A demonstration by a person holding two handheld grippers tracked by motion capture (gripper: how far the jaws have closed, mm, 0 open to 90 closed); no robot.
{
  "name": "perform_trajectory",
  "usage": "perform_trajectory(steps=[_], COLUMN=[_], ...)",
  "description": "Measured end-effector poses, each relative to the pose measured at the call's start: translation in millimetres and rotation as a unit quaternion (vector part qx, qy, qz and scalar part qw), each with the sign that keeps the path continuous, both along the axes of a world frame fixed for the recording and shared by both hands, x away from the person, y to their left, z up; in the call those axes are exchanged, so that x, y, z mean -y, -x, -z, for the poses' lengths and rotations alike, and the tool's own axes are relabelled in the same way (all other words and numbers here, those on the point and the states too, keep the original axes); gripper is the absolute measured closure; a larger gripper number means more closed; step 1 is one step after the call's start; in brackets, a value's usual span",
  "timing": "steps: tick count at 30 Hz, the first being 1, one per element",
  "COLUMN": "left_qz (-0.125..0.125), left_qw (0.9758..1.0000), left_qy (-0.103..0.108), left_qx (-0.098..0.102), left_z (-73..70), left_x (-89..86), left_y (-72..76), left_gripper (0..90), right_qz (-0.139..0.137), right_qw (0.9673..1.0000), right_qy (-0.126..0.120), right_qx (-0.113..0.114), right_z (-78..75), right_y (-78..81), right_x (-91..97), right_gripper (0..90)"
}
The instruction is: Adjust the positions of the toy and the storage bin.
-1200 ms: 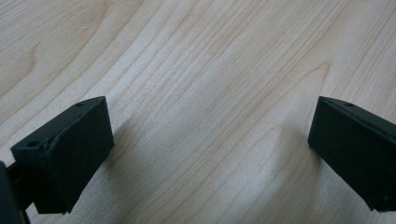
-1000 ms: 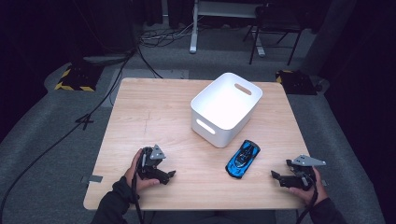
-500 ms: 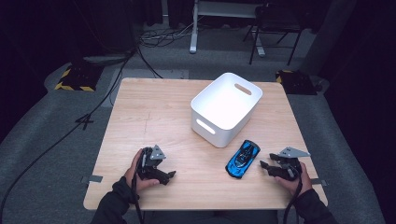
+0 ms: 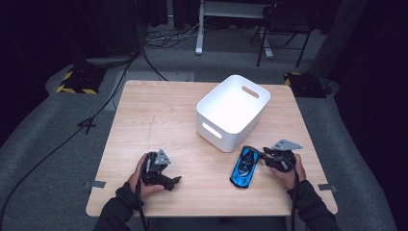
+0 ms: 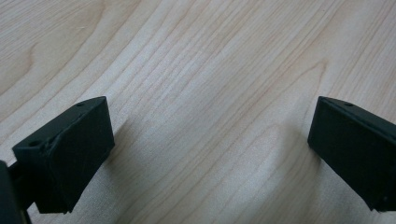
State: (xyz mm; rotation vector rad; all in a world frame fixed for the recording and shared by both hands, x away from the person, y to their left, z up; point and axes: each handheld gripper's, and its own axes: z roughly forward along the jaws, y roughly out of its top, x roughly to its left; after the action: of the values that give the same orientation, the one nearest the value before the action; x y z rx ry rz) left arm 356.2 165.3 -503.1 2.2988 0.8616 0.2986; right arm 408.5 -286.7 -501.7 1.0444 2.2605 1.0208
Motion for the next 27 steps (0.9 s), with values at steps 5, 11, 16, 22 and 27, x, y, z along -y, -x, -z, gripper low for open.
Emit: perform_trajectory(steps=[5,11,16,22,27], left_qz=[0.001,-0.002,-0.002,-0.003,-0.004], left_qw=[1.0,1.0,1.0,1.0,1.0], left_qy=[0.0,0.002,0.002,0.0,0.0], left_qx=[0.002,-0.004,-0.003,-0.006,-0.006], left_z=[0.0,0.2,0.3,0.0,0.0], left_x=[0.0,0.2,0.3,0.1,0.1], left_y=[-0.4,0.5,0.5,1.4,1.4], left_gripper=[0.6,0.6,0.6,0.6,0.6], right_qz=[0.015,0.016,-0.022,-0.038,-0.045], right_qw=[0.9999,0.999,0.999,0.9975,0.997], right_qy=[-0.001,-0.038,-0.038,-0.058,-0.061], right_qx=[-0.005,-0.013,-0.007,-0.014,-0.016], right_z=[-0.7,-9.6,-16.9,-16.8,-9.2], right_y=[-7.0,12.0,48.0,78.2,101.8], right_x=[-8.3,5.5,1.4,-11.4,-34.3], right_gripper=[56.2,45.0,36.0,20.3,16.3])
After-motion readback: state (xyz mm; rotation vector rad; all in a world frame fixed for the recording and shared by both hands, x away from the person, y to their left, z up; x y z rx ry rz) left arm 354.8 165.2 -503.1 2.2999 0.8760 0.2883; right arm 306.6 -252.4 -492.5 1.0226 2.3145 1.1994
